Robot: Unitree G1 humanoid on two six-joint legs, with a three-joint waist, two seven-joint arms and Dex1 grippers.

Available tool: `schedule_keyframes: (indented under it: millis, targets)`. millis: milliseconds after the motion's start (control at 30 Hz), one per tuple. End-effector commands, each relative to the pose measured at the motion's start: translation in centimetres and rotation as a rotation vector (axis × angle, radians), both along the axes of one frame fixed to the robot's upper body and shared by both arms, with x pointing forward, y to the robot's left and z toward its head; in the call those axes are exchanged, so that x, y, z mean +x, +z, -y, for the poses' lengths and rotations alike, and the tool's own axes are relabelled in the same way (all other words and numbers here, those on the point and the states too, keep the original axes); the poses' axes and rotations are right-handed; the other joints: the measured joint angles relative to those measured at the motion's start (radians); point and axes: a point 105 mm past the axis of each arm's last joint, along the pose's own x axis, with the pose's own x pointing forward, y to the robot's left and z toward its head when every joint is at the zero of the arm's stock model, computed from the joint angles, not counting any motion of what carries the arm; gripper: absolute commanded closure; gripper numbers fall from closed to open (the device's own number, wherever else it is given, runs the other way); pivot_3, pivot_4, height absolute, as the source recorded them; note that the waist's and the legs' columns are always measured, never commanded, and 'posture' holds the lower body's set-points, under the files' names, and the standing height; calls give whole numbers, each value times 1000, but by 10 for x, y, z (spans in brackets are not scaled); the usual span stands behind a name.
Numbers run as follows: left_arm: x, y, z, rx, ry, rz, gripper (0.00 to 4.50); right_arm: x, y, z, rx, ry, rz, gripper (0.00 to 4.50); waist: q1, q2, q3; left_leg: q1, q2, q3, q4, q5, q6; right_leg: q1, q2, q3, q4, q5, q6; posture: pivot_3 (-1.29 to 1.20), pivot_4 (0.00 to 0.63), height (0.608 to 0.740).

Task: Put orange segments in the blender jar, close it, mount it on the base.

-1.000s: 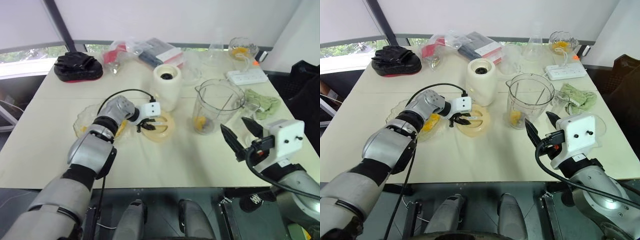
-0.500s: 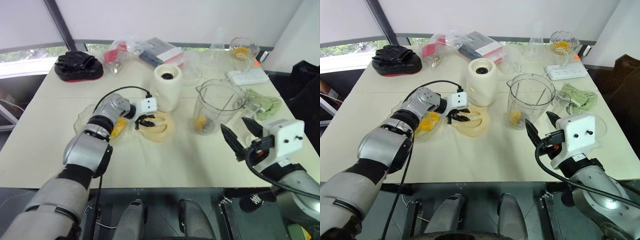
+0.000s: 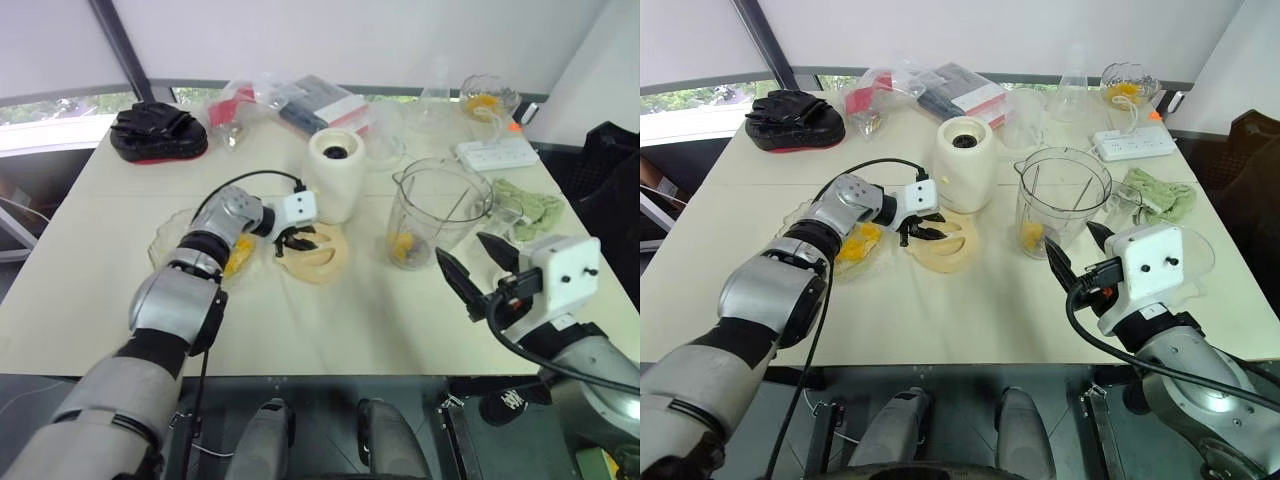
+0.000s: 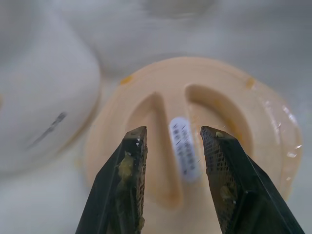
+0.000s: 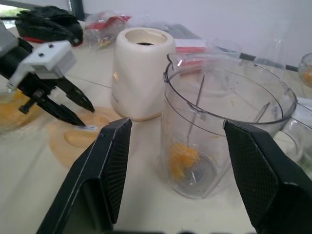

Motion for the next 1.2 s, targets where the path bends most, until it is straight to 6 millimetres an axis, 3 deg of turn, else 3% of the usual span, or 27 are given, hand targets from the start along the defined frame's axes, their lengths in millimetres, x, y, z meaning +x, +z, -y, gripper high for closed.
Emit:
schedule_keyframes:
  millis: [33, 567, 667, 700, 800, 1000, 1200]
  targets:
    - [-1, -7, 1, 42, -7, 6, 2696, -5, 5, -6, 10, 17, 25, 1402, -1, 0, 0, 0, 0, 0, 0, 0, 0, 0, 0, 0, 0, 0, 0, 0, 150, 740]
    - [-2, -39, -9, 148, 86, -37, 2696, -6, 2, -3, 7, -6, 24, 1402, -1, 0, 0, 2, 0, 0, 0, 0, 0, 2, 0, 0, 1, 0, 0, 0, 150, 740]
    - [-2, -39, -9, 145, 94, -43, 3580, -6, 3, -3, 2, -6, 25, 1402, -1, 0, -1, 3, 0, 0, 0, 0, 0, 3, 0, 0, 1, 0, 0, 0, 150, 740]
    - [-2, -40, -10, 148, 96, -45, 4064, -6, 3, -3, 2, -6, 25, 1402, 0, 0, -2, 3, 0, 0, 0, 0, 0, 3, 0, 0, 1, 0, 0, 0, 150, 740]
    - [-3, -41, -12, 148, 105, -57, 4244, -6, 2, -2, 3, -8, 23, 1402, -1, 0, -2, 4, 0, 0, 0, 0, 0, 4, 0, 0, 1, 0, 0, 0, 150, 740]
    - [-1, -24, -9, 77, 82, -60, 4244, -6, -2, 5, 13, -62, 18, 1402, -2, -1, -2, 4, 0, 0, 0, 0, 0, 4, 0, 0, 1, 0, 0, 0, 150, 740]
    - [-5, 10, 2, -32, -29, -76, 4244, -1, -17, 33, 41, -256, 14, 1402, -1, -1, -2, 1, 0, 0, 0, 0, 0, 1, 0, 0, 1, 0, 0, 0, 150, 740]
